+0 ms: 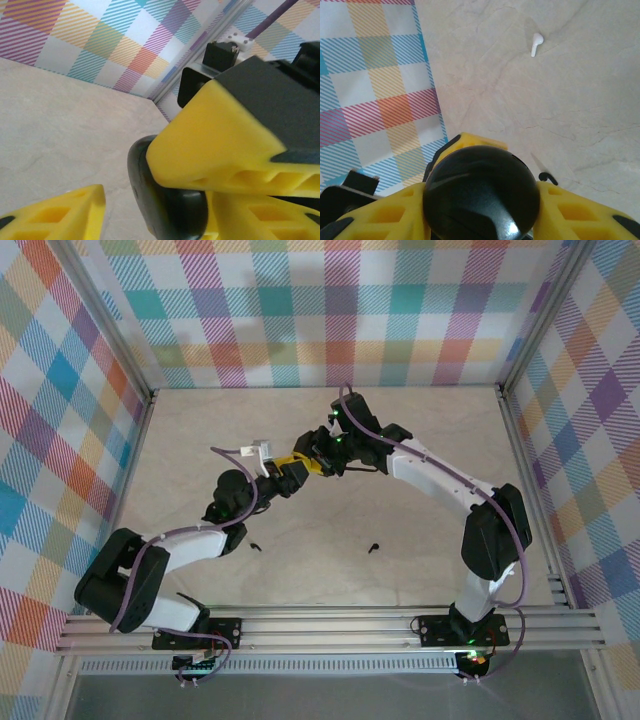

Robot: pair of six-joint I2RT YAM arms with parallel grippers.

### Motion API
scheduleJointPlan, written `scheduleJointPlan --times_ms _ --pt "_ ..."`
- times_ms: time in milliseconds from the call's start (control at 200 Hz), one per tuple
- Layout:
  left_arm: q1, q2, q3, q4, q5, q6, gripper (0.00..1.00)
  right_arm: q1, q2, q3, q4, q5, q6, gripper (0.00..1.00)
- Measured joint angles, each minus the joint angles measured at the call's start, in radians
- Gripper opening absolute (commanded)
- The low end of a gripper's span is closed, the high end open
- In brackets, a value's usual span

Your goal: Insert the wireless bluetooth earbuds into the charging case

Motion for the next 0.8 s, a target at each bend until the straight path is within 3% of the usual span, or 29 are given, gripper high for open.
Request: scheduleJointPlan --times_ms 100,195,325,385,445,530,620,725,800 --pt "0.0 0.016 0.003 0.011 0.005 0.0 0.47 0.0 -0.003 -0.004 0.007 -0.003 0.006 0.43" --pt "-0.001 0.019 0.01 0.02 0.019 0.005 0.29 0.0 -0.003 -0.009 0.019 0.0 0.011 0.43" --pt "-0.006 0.019 0.012 0.025 0.02 0.011 0.14 -0.005 -0.015 -0.027 0.034 0.008 0.024 0.45" --pt "-0.006 0.017 0.013 0.017 0.026 0.021 0.09 -0.005 -0.024 -0.039 0.038 0.01 0.026 0.49" --pt "-0.006 0.007 0.016 -0.005 0.032 0.037 0.04 -0.006 -0.03 -0.051 0.048 0.008 0.026 0.6" --pt "-0.005 -0.026 0.023 -0.069 0.036 0.06 0.01 -0.006 -0.036 -0.055 0.052 -0.009 -0.003 0.72" --pt "0.008 -0.088 0.026 -0.155 0.042 0.089 0.0 -0.008 -0.051 -0.055 0.05 -0.033 -0.052 0.78" --pt "0.043 -0.17 0.039 -0.263 0.082 0.119 0.0 -0.028 -0.093 -0.057 0.047 -0.072 -0.141 0.79" --pt "0.085 -0.224 0.064 -0.347 0.14 0.133 0.0 -0.063 -0.153 -0.079 0.06 -0.108 -0.209 0.74"
